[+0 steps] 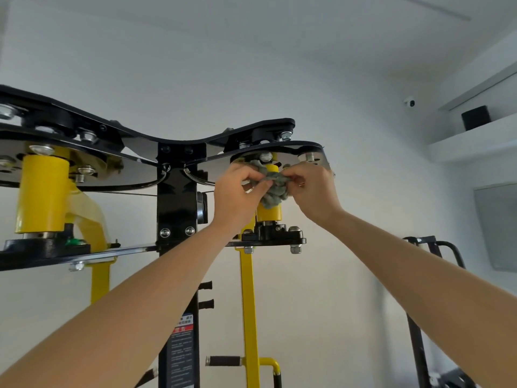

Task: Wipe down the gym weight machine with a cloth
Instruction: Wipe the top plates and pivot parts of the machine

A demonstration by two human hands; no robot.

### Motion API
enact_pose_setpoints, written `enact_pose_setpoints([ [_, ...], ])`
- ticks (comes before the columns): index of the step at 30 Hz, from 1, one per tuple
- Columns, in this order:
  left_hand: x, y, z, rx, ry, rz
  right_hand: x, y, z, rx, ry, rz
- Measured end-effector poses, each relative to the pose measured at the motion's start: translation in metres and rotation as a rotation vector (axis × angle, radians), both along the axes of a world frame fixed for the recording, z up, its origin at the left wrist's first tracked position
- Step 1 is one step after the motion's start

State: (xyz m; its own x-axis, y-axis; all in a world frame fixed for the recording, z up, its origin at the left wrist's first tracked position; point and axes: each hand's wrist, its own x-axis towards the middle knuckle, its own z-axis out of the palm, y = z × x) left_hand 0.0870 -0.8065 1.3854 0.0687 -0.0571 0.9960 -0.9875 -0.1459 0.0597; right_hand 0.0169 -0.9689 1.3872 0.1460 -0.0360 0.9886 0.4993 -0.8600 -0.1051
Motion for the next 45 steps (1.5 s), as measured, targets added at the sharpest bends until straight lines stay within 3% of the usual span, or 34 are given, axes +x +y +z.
enact_pose_setpoints([
  [5, -0.002, 0.013, -0.028, 0.284, -0.099, 0.093, -0.020, -0.018, -0.026, -0.132, 0.318, -0.008],
  [13, -0.016, 0.017, -0.042, 0.389, -0.038, 0.146, -0.045, -0.017, -0.040, -0.208, 0.476, -0.087],
  [17, -0.024, 0.022, -0.039, 0.429, 0.023, 0.114, -0.053, -0.008, -0.036, -0.211, 0.553, -0.030],
  [22, -0.017, 0.024, -0.034, 0.450, -0.040, 0.174, -0.045, -0.006, -0.029, -0.130, 0.514, 0.043],
  [34, -0.010, 0.003, 0.005, 0.124, -0.205, 0.272, -0.005, 0.007, 0.002, 0.099, 0.086, 0.014],
  [41, -0.010, 0.009, -0.009, 0.423, -0.374, 0.371, -0.022, -0.017, -0.014, -0.104, 0.441, -0.141],
  [45, -0.015, 0.013, -0.020, 0.487, -0.367, 0.370, -0.040, -0.018, -0.030, -0.185, 0.480, -0.138],
])
